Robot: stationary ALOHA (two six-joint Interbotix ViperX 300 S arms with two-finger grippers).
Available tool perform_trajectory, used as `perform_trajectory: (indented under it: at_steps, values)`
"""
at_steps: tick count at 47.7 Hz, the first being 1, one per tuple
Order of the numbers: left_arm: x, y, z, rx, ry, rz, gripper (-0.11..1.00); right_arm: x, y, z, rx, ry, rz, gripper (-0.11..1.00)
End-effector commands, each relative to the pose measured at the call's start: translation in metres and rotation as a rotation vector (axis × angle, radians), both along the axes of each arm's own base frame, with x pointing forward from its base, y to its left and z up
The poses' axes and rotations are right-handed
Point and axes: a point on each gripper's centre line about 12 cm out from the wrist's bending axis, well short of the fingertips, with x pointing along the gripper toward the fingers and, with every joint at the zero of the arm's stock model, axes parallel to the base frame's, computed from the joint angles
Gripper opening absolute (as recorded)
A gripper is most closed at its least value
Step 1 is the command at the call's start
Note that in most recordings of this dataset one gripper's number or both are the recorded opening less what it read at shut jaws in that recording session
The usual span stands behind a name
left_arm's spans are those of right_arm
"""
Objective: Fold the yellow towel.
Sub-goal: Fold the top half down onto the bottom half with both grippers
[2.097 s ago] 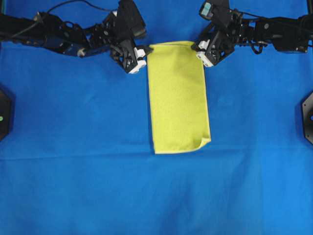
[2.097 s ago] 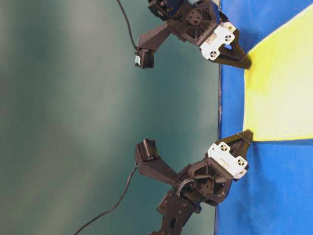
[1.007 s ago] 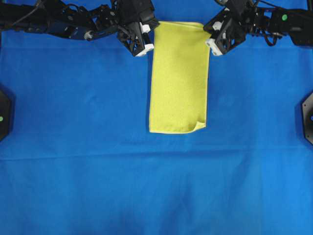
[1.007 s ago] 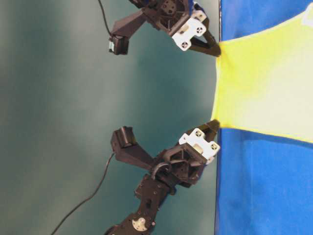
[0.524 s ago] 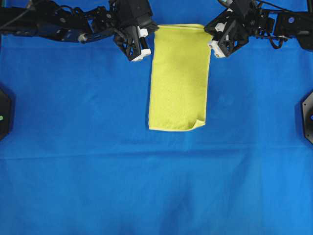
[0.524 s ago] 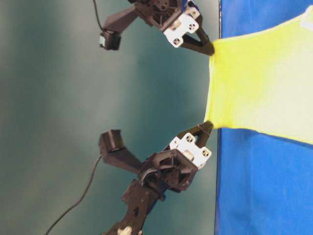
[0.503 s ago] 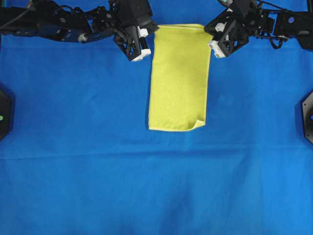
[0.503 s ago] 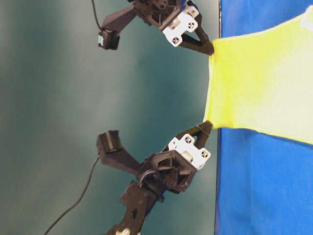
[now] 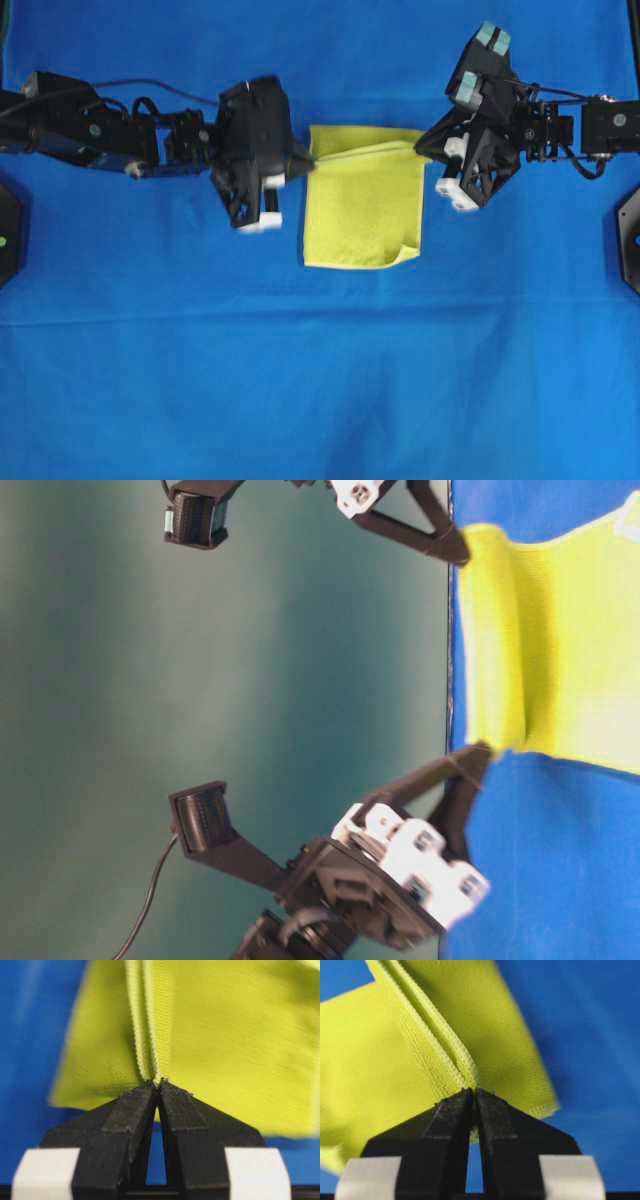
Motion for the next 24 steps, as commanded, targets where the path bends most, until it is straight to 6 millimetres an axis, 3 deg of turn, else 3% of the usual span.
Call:
perform_trajectory:
  at_steps: [1,13,24]
  values:
    - [0.002,-0.023,0.01,-0.004,-0.01,-0.054,0.03,0.006,0.016,0.004,0.008,-0.014,0.041,0.05]
    - [0.004,-0.062,-0.006,-0.033,0.04,-0.136,0.03,0.015,0.044,-0.015,0.068,0.034,0.08,0.05]
    - [0.006,-0.067,-0.022,-0.035,0.07,-0.147,0.03,0.024,0.055,-0.032,0.089,0.079,0.102,0.05]
